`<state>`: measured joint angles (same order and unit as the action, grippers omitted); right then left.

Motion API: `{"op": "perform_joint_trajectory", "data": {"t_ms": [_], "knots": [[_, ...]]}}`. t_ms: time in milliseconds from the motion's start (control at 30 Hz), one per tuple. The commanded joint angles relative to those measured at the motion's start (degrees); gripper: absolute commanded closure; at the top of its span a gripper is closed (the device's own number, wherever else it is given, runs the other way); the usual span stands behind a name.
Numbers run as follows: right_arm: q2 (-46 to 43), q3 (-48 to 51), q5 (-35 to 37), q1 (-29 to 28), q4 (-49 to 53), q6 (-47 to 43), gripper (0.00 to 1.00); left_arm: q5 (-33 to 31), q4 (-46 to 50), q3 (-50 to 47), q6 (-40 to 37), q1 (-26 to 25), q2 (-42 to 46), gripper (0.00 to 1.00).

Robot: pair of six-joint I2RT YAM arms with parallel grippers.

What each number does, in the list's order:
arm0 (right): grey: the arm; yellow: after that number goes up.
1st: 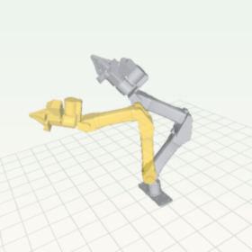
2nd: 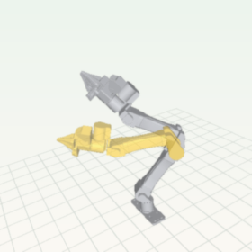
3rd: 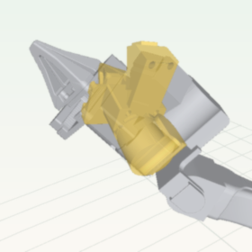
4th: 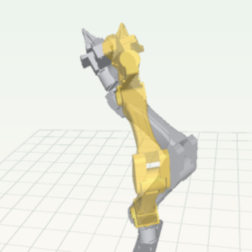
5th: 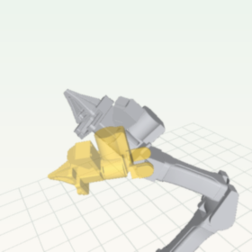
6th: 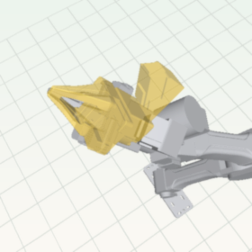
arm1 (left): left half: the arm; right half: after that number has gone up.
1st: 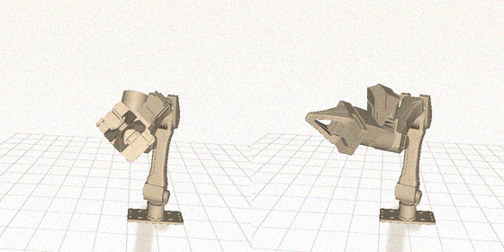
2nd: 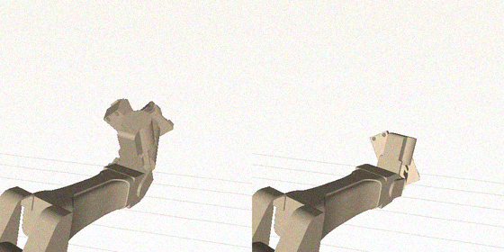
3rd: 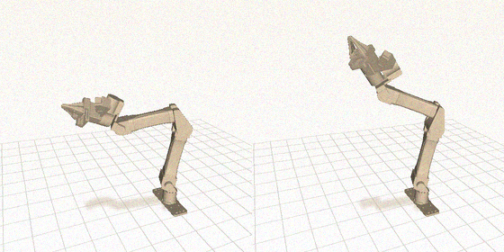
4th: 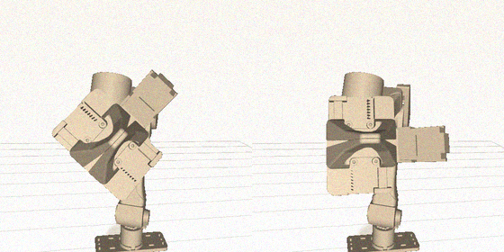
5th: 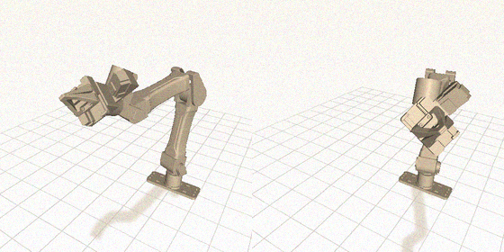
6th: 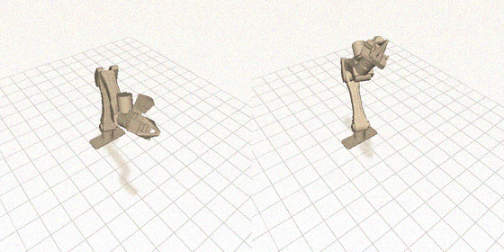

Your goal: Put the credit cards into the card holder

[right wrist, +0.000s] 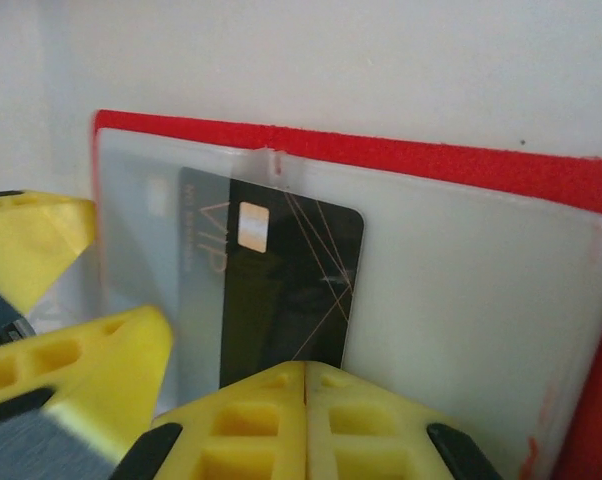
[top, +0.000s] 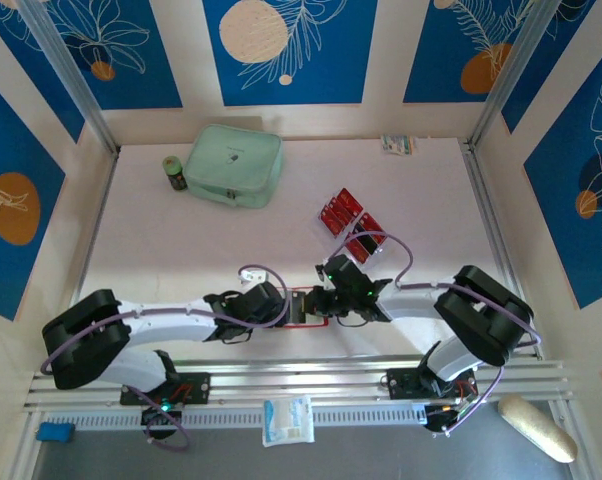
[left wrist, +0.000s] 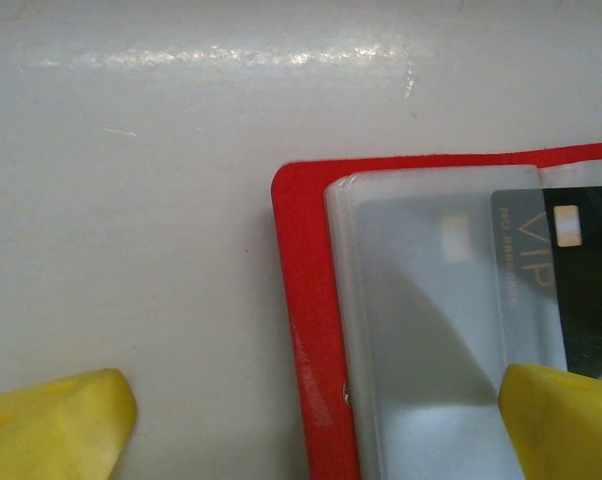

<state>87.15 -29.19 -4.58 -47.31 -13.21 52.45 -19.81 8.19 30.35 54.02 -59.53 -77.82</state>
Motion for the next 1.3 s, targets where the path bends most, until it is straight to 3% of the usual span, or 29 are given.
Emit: {"op": "perform_joint_trajectory", "data": {"t_ms": [0,200,900,1267], "knots": [[1.52,-1.15,-0.23,-0.38,1.4,-1.12,0.93,-0.21,6.65,-2.51,0.85,0.68,2.12,0.02],[1.34,-1.44,0.12,-0.51,2.09,-0.94,0.93,-0.7,9.65,-4.83,0.97,2.29,5.87,0.02],[8.86,-10.19,0.02,-5.79,4.49,0.43,0.96,0.61,5.23,-9.11,1.96,2.57,3.89,0.02],[1.85,-11.42,2.81,-5.18,10.84,-2.17,0.95,-0.02,5.44,-10.74,2.72,2.6,6.1,0.02]]}}
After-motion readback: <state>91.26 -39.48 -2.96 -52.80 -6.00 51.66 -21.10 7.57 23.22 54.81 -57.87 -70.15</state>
